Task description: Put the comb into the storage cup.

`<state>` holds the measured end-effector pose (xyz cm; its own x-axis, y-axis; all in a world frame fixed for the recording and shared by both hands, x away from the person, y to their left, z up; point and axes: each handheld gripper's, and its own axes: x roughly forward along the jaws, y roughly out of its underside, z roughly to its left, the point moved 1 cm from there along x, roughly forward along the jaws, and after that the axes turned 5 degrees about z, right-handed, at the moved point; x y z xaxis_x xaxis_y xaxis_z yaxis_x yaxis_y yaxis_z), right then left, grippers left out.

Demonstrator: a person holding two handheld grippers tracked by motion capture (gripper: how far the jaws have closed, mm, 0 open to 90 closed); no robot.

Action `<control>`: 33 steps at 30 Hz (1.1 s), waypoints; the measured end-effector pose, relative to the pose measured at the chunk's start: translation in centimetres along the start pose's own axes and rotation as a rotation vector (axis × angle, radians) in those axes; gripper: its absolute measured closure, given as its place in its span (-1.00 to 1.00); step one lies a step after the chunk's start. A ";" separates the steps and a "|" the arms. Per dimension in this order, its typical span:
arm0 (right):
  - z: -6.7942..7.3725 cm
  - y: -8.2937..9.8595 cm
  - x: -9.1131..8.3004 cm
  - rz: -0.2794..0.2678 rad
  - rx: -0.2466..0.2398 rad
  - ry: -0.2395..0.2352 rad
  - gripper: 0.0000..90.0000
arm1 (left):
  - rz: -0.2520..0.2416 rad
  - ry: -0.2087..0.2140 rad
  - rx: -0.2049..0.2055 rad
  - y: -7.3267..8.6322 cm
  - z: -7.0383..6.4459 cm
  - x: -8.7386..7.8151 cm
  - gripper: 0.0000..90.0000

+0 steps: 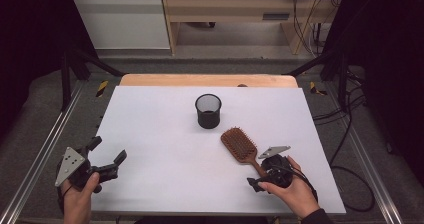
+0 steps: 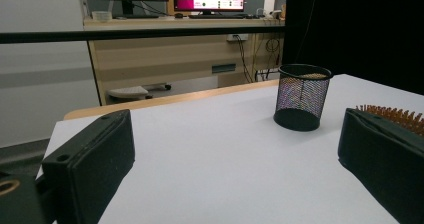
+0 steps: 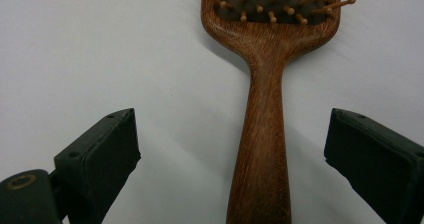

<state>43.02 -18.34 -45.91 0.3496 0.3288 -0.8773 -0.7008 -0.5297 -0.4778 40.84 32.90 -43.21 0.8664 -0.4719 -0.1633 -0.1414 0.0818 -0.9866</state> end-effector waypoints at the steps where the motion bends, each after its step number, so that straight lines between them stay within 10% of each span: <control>1: 0.0 0.0 0.1 0.004 0.004 0.001 -0.84 | 0.000 0.000 -0.001 0.0 0.0 0.0 -0.96; 33: -0.5 -1.8 1.4 0.042 0.016 0.004 -0.85 | 0.000 0.003 0.000 0.0 0.0 0.1 -0.96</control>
<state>45.08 -17.27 -46.25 0.3224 0.3032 -0.8967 -0.7245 -0.5306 -0.4399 40.86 32.83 -43.22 0.8650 -0.4743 -0.1638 -0.1419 0.0818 -0.9865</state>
